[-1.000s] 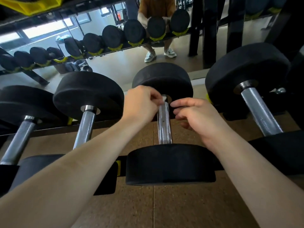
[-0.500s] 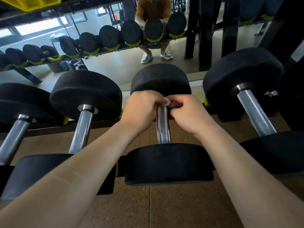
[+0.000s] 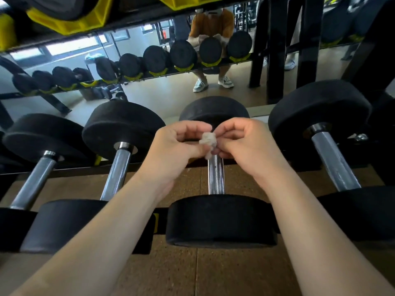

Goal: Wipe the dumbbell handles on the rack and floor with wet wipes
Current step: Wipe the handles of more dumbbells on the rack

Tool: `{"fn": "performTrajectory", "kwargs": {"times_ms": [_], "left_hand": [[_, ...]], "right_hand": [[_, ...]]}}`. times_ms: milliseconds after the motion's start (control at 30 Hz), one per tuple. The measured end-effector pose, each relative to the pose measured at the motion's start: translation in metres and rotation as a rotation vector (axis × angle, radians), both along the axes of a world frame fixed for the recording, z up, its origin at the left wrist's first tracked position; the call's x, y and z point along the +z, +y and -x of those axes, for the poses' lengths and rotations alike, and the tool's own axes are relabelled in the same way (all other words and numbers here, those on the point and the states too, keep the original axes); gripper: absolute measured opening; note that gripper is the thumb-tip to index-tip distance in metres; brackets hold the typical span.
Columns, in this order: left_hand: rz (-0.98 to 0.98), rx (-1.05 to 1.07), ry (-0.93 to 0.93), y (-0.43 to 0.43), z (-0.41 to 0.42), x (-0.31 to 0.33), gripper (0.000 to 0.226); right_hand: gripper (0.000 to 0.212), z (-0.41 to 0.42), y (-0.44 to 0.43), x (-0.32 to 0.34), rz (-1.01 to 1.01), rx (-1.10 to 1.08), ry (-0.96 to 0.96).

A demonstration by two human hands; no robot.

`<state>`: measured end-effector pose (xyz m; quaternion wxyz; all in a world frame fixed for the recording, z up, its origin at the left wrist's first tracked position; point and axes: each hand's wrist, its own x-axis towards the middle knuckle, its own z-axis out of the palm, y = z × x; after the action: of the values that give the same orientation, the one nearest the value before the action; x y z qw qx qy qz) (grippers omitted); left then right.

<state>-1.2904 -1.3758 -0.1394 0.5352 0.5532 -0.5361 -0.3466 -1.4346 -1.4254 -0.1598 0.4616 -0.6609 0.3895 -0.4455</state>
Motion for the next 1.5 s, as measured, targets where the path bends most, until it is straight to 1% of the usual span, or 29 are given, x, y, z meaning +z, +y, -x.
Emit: {"fn": "performTrajectory", "kwargs": {"times_ms": [33, 67, 100, 167, 233, 300, 367, 467, 533, 633, 700, 800, 833, 900, 933, 1000, 1067, 1100, 1200, 1233, 1333, 1433, 1500], "left_hand": [[0.002, -0.009, 0.074, 0.002, 0.001, -0.001, 0.038], [0.014, 0.002, 0.097, 0.003, 0.002, -0.002, 0.040], [0.036, 0.035, 0.056, 0.006, 0.003, -0.001, 0.041], [0.089, 0.135, -0.140, 0.011, 0.003, 0.002, 0.036], [0.134, 0.197, -0.323, 0.014, 0.005, 0.006, 0.029], [0.145, 0.203, -0.400, 0.017, 0.007, 0.009, 0.025], [0.143, 0.183, -0.412, 0.020, 0.008, 0.013, 0.022], [0.097, 0.146, -0.380, 0.024, 0.003, 0.019, 0.019], [0.030, 0.159, -0.300, 0.029, -0.006, 0.022, 0.020], [-0.073, 0.152, -0.206, 0.043, -0.022, 0.026, 0.015], [-0.078, 0.098, -0.082, 0.053, -0.032, 0.029, 0.005], [-0.053, 0.051, 0.146, 0.070, -0.045, 0.032, 0.009], [-0.041, 0.047, 0.168, 0.074, -0.050, 0.033, 0.009], [-0.006, 0.066, 0.155, 0.080, -0.064, 0.037, 0.008], [0.020, 0.087, 0.130, 0.083, -0.073, 0.040, 0.010], [0.067, 0.133, 0.063, 0.085, -0.093, 0.042, 0.017], [0.106, 0.152, 0.009, 0.087, -0.113, 0.041, 0.025], [0.125, 0.154, -0.012, 0.088, -0.123, 0.039, 0.026], [0.140, 0.148, -0.100, 0.091, -0.148, 0.038, 0.018], [0.139, 0.137, -0.129, 0.090, -0.155, 0.038, 0.016], [0.154, 0.065, -0.173, 0.082, -0.177, 0.040, 0.014], [0.116, 0.021, -0.188, 0.065, -0.201, 0.037, 0.014], [0.088, 0.002, -0.194, 0.048, -0.217, 0.032, 0.017]], "right_hand": [[0.014, -0.002, 0.004, 0.004, 0.037, 0.003, 0.034], [0.014, -0.003, 0.007, 0.007, 0.050, 0.032, 0.054], [0.013, -0.002, 0.009, 0.011, 0.027, 0.092, 0.047], [0.011, 0.002, 0.013, 0.016, -0.088, 0.233, -0.013], [0.015, 0.004, 0.013, 0.017, -0.147, 0.287, -0.082], [0.012, 0.003, 0.012, 0.015, -0.169, 0.262, -0.127], [0.010, -0.002, 0.011, 0.013, -0.224, 0.246, -0.173], [0.007, -0.009, 0.009, 0.011, -0.286, 0.191, -0.236], [0.008, -0.017, 0.011, 0.012, -0.296, 0.164, -0.277], [0.014, -0.032, 0.020, 0.015, -0.295, 0.209, -0.274], [0.020, -0.043, 0.028, 0.018, -0.284, 0.226, -0.271], [0.024, -0.056, 0.041, 0.023, -0.240, 0.208, -0.263], [0.022, -0.061, 0.045, 0.026, -0.253, 0.216, -0.287], [0.014, -0.071, 0.054, 0.032, -0.386, 0.276, -0.421], [0.012, -0.078, 0.058, 0.035, -0.470, 0.308, -0.491], [0.013, -0.093, 0.066, 0.037, -0.564, 0.330, -0.551], [0.014, -0.111, 0.074, 0.037, -0.558, 0.313, -0.526], [0.015, -0.120, 0.078, 0.036, -0.516, 0.283, -0.475], [0.014, -0.142, 0.088, 0.040, -0.306, 0.167, -0.255], [0.015, -0.149, 0.089, 0.043, -0.282, 0.175, -0.236], [0.019, -0.170, 0.092, 0.053, -0.311, 0.278, -0.263], [0.019, -0.190, 0.082, 0.057, -0.255, 0.247, -0.146], [0.020, -0.200, 0.071, 0.057, -0.270, 0.221, -0.084]]}}
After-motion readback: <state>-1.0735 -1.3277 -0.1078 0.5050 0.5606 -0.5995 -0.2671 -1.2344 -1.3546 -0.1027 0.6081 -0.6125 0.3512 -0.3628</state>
